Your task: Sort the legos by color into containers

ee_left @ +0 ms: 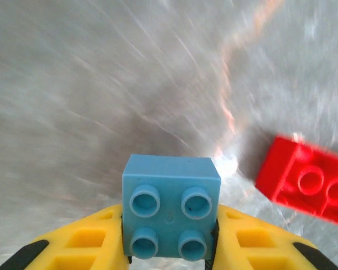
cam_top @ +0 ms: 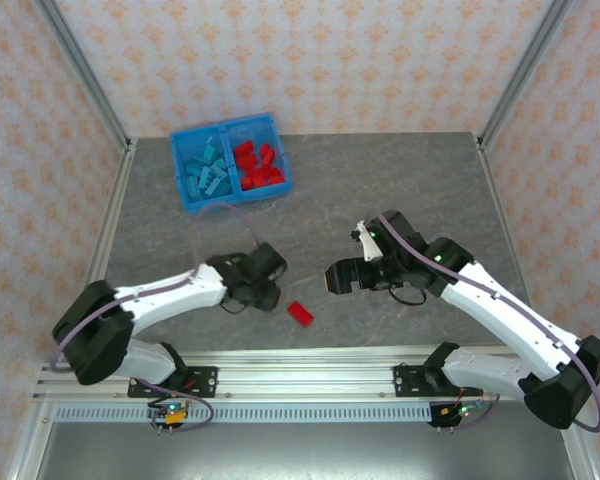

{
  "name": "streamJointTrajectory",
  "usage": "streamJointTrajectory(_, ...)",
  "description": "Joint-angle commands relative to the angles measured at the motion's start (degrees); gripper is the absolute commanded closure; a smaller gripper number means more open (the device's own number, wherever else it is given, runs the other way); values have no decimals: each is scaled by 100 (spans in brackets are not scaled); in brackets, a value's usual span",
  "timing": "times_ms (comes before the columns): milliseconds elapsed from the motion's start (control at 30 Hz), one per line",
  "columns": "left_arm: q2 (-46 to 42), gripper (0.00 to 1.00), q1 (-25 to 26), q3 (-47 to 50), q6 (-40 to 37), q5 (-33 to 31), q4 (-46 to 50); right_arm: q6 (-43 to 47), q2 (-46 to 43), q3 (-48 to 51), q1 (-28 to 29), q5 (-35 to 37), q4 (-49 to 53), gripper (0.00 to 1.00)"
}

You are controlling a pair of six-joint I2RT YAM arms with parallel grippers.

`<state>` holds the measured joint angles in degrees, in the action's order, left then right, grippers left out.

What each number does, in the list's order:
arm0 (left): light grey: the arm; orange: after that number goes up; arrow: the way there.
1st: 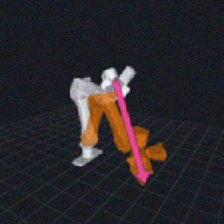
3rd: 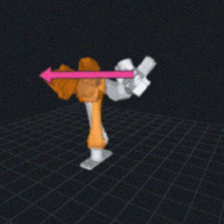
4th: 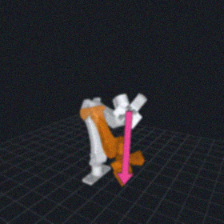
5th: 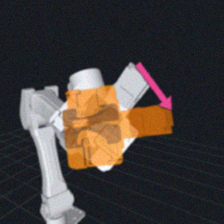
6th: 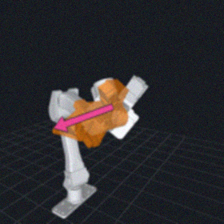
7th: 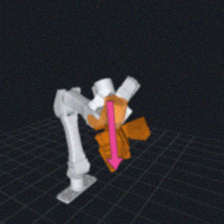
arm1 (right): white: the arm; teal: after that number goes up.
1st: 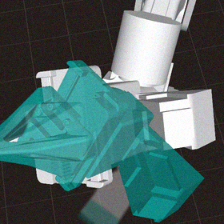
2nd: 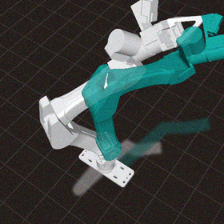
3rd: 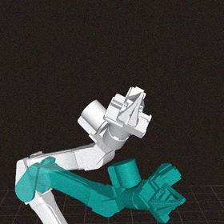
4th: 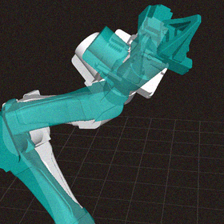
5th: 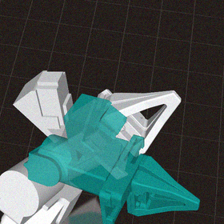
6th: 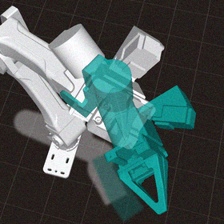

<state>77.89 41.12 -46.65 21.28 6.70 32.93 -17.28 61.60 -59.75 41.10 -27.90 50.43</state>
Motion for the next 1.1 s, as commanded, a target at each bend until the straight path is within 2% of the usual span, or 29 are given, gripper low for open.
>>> streamJointTrajectory(0,-472,68,-986,-625,-619,-215,317,32,-33,-56,-6,-137,-5,4)
streamJointTrajectory(133,-55,67,-2196,-1551,-1266,-535,314,-152,-39,-130,-6,-69,-421,4)
streamJointTrajectory(267,1086,67,-3154,-2765,-1516,-540,259,-201,-107,-252,-6,89,-323,4)
streamJointTrajectory(367,2036,67,-3594,-3770,-1577,-457,353,-344,-386,-190,-6,201,-247,4)
streamJointTrajectory(633,4155,61,-4208,-6566,-1501,-469,939,-695,-1310,161,-6,644,-144,4)
streamJointTrajectory(800,5152,44,-4290,-8270,-1570,-588,1575,-767,-1357,200,-6,622,-151,4)
streamJointTrajectory(867,5301,37,-4351,-8539,-1429,-493,1641,-786,-1361,224,-6,614,-192,4)
streamJointTrajectory(933,5248,35,-4377,-8567,-1297,-319,1645,-772,-1353,224,-6,619,-196,4)
streamJointTrajectory(1000,4981,35,-4354,-8318,-1202,-47,1543,-743,-1335,216,-6,646,-190,4)
streamJointTrajectory(1067,4406,34,-4281,-7661,-1091,255,1202,-701,-1278,230,-4,728,-208,5)
